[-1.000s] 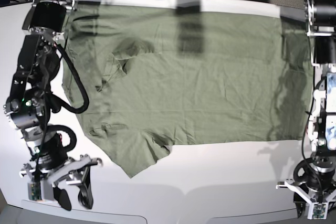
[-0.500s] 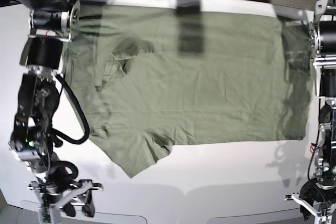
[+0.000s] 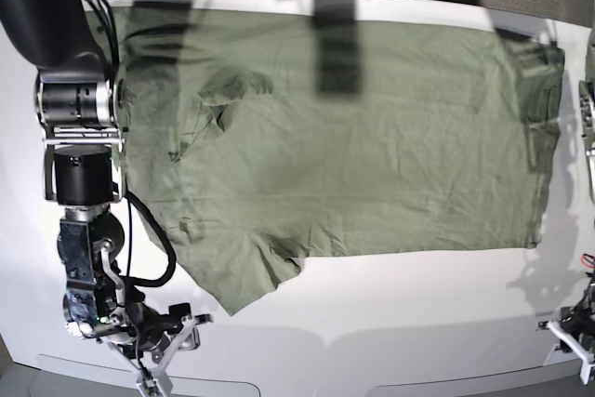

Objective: Fold the T-shirt properly
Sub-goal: 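Move both open grippers across the shirt toward its hem side, then lower both grippers onto the hem corners of the green shirt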

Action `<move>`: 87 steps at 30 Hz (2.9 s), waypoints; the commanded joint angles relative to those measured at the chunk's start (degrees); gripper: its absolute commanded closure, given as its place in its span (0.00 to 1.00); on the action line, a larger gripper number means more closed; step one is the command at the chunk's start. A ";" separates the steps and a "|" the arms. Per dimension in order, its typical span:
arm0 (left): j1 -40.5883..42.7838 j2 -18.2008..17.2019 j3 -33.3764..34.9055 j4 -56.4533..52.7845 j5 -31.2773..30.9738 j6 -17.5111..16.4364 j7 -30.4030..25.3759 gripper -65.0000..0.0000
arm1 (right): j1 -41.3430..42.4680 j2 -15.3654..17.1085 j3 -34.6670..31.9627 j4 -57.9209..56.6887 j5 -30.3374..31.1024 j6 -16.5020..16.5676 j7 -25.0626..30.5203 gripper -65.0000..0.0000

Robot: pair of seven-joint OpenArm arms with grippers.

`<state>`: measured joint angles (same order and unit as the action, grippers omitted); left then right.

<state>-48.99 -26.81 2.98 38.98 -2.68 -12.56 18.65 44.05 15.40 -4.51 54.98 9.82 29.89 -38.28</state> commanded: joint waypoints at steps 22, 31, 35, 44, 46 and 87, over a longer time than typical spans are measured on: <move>2.21 -0.68 -0.26 -3.02 -7.43 -5.05 9.99 0.70 | 3.37 0.50 -0.48 -2.75 2.21 1.95 -8.70 0.55; 3.58 0.11 -0.26 -3.04 -7.45 -6.38 7.41 0.65 | -3.98 0.66 -0.33 -0.79 7.76 6.40 -6.12 0.55; 3.58 0.09 -0.26 -3.04 -8.74 -6.32 8.33 0.65 | -8.44 0.68 -0.33 4.28 7.74 6.43 -5.90 0.55; 3.43 -0.07 -0.26 -2.97 -9.35 -6.34 7.87 0.65 | -16.33 0.61 -0.33 20.46 7.78 6.25 -6.84 0.55; 3.43 -0.04 -0.26 -2.97 -9.38 -6.32 7.39 0.65 | -16.52 0.66 -0.33 21.24 7.78 6.16 -7.58 0.55; 11.69 -0.68 -0.37 -8.57 -17.20 -6.36 -0.94 0.30 | -22.95 0.33 -0.33 30.03 12.09 7.10 -10.88 0.55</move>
<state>-35.55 -26.52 2.96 29.47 -19.42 -18.70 18.74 19.77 15.38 -5.19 84.01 21.30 36.71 -50.06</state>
